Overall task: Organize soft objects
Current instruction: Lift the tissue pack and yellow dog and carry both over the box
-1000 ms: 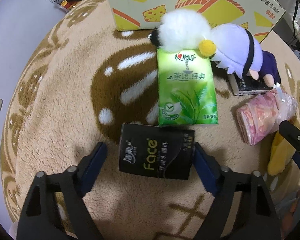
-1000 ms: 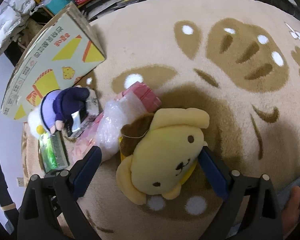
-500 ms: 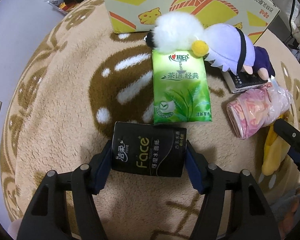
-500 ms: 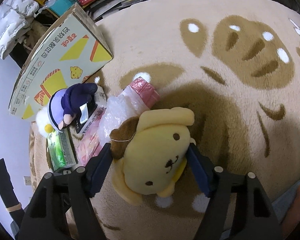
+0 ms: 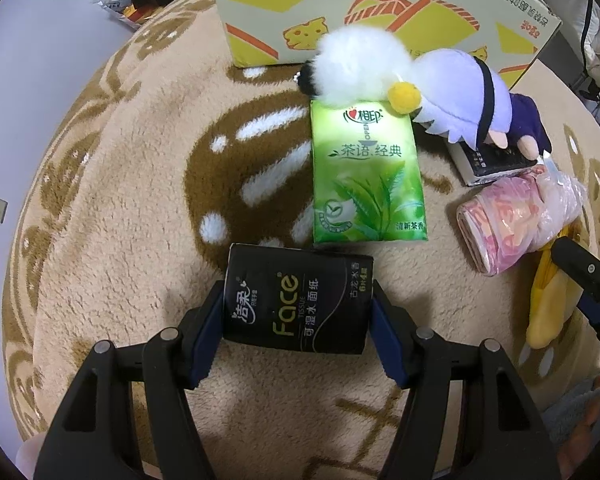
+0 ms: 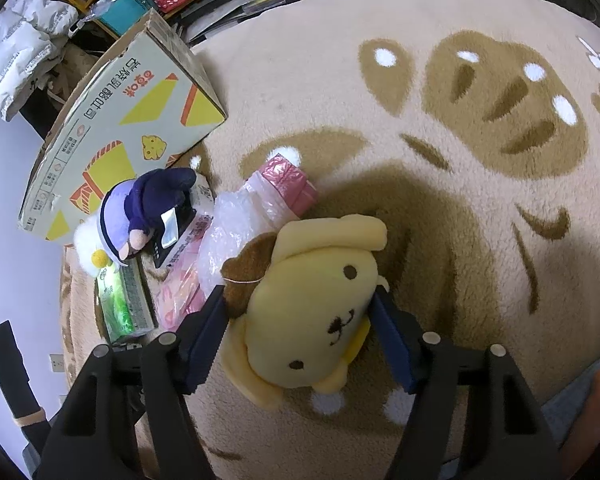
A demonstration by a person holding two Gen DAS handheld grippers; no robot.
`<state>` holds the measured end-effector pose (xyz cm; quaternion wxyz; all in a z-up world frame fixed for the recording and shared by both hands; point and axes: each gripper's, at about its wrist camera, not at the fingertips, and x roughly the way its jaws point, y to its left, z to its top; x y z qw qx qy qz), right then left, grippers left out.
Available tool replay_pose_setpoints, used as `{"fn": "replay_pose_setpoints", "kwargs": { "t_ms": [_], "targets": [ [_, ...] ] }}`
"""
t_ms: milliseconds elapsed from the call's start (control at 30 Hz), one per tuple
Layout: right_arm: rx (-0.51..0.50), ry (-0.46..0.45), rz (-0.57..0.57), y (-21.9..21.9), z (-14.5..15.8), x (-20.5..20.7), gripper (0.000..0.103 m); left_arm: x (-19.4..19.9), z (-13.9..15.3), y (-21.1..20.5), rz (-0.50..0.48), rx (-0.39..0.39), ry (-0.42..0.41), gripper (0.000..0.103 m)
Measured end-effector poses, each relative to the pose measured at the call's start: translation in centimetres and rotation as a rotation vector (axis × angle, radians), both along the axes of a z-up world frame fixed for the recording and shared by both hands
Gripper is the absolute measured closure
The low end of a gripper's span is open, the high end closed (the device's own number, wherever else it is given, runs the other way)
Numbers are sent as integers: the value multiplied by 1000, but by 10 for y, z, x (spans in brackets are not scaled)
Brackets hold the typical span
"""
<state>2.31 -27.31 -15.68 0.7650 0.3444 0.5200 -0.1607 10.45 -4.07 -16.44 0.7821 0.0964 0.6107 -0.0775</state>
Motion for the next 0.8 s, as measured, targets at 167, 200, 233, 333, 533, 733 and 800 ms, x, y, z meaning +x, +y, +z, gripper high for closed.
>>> {"fn": "replay_pose_setpoints", "kwargs": {
  "t_ms": [167, 200, 233, 333, 533, 733, 800],
  "targets": [
    [23, -20, -21, -3, 3, -5, 33, -2, 0, 2, 1, 6, 2, 37],
    [29, -23, -27, -3, 3, -6, 34, -2, 0, 2, 0, 9, -2, 38],
    [33, -25, -30, -4, 3, -7, 34, -3, 0, 1, -1, 9, -7, 38],
    [48, -36, -37, -3, 7, -7, 34, -5, 5, 0, -3, 10, -29, 38],
    [60, -76, -18, -1, 16, -10, 34, -5, 8, -1, 4, 8, -32, 38],
    [57, -64, -17, 1, 15, -10, 34, -6, 10, 1, 12, 1, -43, 37],
    [50, -72, -14, 2, 18, -10, 34, -8, 13, 3, 14, -2, -59, 37]
  ]
}}
